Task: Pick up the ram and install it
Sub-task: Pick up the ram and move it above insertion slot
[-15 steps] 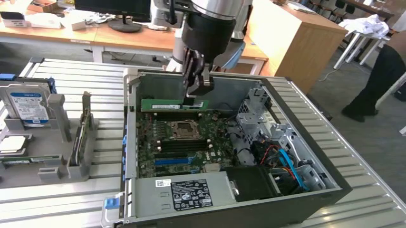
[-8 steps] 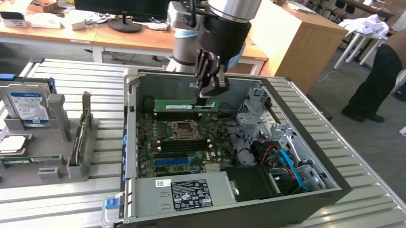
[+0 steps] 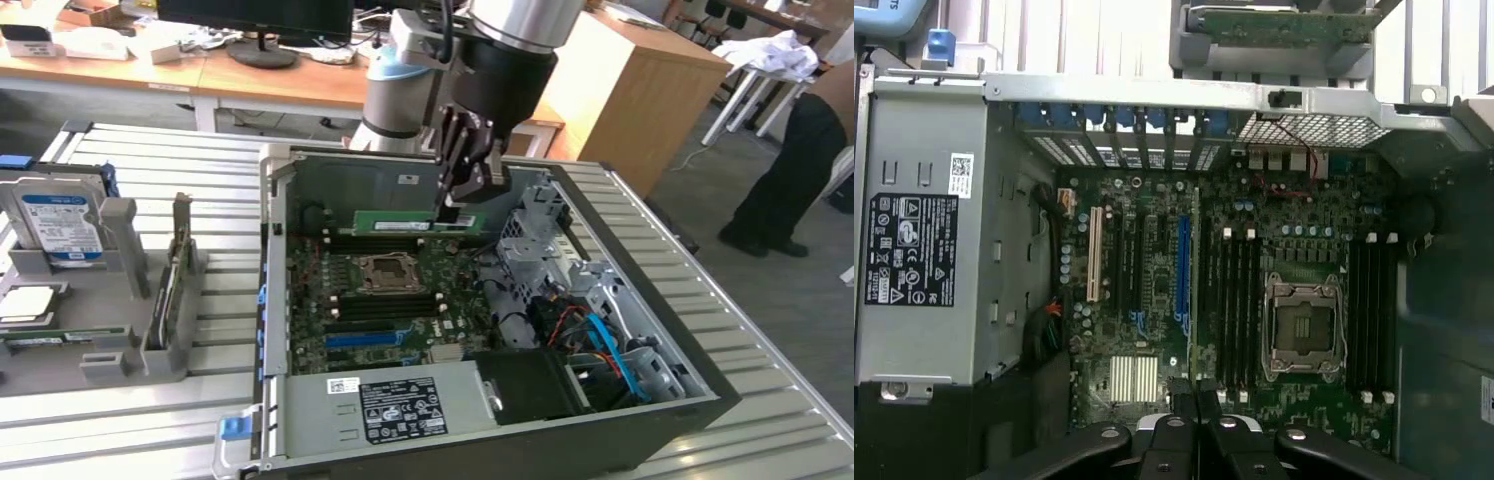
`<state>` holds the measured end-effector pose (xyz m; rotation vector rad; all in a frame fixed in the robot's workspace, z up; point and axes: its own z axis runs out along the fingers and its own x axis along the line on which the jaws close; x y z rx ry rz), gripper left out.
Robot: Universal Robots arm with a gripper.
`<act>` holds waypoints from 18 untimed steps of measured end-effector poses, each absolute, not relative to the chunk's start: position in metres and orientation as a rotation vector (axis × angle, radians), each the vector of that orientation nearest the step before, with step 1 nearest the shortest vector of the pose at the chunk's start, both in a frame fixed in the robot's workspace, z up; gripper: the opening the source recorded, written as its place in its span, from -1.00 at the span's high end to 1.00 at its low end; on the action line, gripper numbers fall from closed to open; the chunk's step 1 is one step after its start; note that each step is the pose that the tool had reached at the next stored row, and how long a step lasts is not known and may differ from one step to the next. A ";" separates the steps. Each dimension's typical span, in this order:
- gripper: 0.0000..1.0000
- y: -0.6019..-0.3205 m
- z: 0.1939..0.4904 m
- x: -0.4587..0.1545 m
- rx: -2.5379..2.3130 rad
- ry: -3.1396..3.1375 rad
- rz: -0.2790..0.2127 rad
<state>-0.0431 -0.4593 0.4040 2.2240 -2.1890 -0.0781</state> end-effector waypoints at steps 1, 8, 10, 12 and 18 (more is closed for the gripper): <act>0.76 -0.459 0.404 -0.040 2.224 -2.189 -0.078; 0.76 -0.459 0.404 -0.037 2.224 -2.189 -0.078; 0.76 -0.458 0.404 -0.037 2.224 -2.189 -0.078; 0.76 -0.455 0.404 -0.037 2.224 -2.189 -0.078; 0.76 -0.446 0.403 -0.037 2.223 -2.190 -0.078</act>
